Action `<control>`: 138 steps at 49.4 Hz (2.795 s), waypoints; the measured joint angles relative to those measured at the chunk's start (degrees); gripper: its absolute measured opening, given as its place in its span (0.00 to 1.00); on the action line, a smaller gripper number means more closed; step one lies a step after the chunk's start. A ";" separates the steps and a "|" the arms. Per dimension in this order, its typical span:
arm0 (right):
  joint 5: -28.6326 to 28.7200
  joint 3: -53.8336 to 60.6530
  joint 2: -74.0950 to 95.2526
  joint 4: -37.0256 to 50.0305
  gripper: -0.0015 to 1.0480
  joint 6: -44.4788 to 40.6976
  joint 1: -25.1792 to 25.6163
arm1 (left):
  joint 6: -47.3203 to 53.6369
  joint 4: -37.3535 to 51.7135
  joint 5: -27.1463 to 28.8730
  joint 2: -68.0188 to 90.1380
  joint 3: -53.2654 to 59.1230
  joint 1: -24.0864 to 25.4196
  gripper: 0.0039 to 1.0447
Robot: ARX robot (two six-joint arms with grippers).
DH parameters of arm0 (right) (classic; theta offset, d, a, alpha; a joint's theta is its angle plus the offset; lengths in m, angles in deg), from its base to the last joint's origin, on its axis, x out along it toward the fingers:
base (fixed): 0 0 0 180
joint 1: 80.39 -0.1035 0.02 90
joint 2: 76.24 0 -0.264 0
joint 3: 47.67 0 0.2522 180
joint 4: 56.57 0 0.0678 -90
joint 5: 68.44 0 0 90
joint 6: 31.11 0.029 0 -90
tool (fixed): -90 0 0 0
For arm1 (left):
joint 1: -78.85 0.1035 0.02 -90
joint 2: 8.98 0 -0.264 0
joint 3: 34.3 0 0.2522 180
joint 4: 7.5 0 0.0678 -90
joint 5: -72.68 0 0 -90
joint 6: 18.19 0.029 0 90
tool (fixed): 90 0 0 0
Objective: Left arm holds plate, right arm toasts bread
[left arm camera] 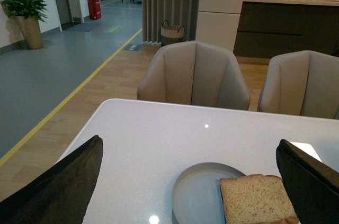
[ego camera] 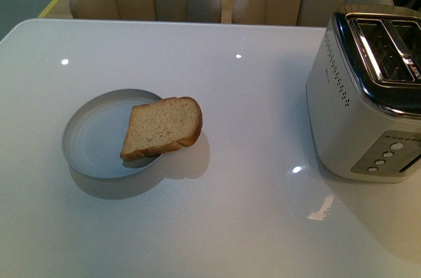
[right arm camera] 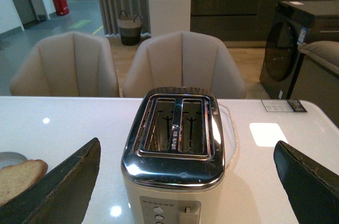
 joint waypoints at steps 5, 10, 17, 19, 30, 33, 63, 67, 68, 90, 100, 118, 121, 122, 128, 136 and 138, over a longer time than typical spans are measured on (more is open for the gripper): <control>0.00 0.00 0.00 0.00 0.91 0.00 0.00 | 0.00 0.00 0.00 0.00 0.00 0.00 0.93; 0.00 0.00 0.00 0.00 0.91 0.00 0.00 | 0.00 0.00 0.00 0.00 0.00 0.00 0.93; 0.00 0.00 0.00 0.00 0.91 0.00 0.00 | 0.00 0.00 0.02 0.00 0.00 0.00 0.93; 0.00 0.00 0.00 0.00 0.91 0.00 0.00 | 0.00 0.00 0.00 0.00 0.00 0.00 0.93; 0.00 0.00 0.00 0.00 0.91 0.00 0.00 | 0.00 0.00 0.02 0.00 0.00 0.00 0.93; 0.00 0.00 0.00 0.00 0.91 0.00 0.00 | 0.00 0.00 0.02 0.00 0.00 0.00 0.93; 0.00 0.00 0.00 0.00 0.91 0.00 0.00 | 7.37 -5.99 -4.22 47.87 -20.24 6.36 0.93; -0.02 0.00 0.00 0.00 0.91 0.00 0.00 | 6.23 4.00 -1.60 59.41 -23.39 6.03 0.93; 0.00 0.00 0.00 0.00 0.91 0.00 0.00 | 4.96 6.54 -1.86 63.17 -24.59 5.90 0.93; 0.00 0.00 0.00 0.00 0.91 0.00 0.00 | -18.73 20.63 4.46 109.33 -43.71 -0.15 0.93; 0.00 0.00 0.00 0.00 0.91 0.00 0.00 | -25.94 20.90 4.98 119.30 -46.66 0.00 0.93; 0.00 0.00 0.00 0.00 0.91 0.00 0.00 | -28.15 17.44 4.68 129.13 -53.68 -0.59 0.93; 0.00 0.00 0.00 0.00 0.91 0.00 0.00 | -28.13 16.68 4.52 130.33 -54.40 -0.76 0.93; -0.02 0.00 0.00 0.00 0.91 0.00 0.00 | -28.09 16.52 4.50 130.86 -54.62 -0.90 0.93; 0.00 0.00 0.00 0.00 0.91 0.00 0.00 | -27.36 16.41 4.22 132.61 -55.32 -1.68 0.93; 0.00 0.00 0.00 0.00 0.91 0.00 0.00 | -25.07 16.33 3.34 134.53 -56.02 -3.45 0.93; 0.00 0.00 0.00 0.00 0.91 0.00 0.00 | -24.46 16.17 2.78 135.03 -56.22 -3.93 0.93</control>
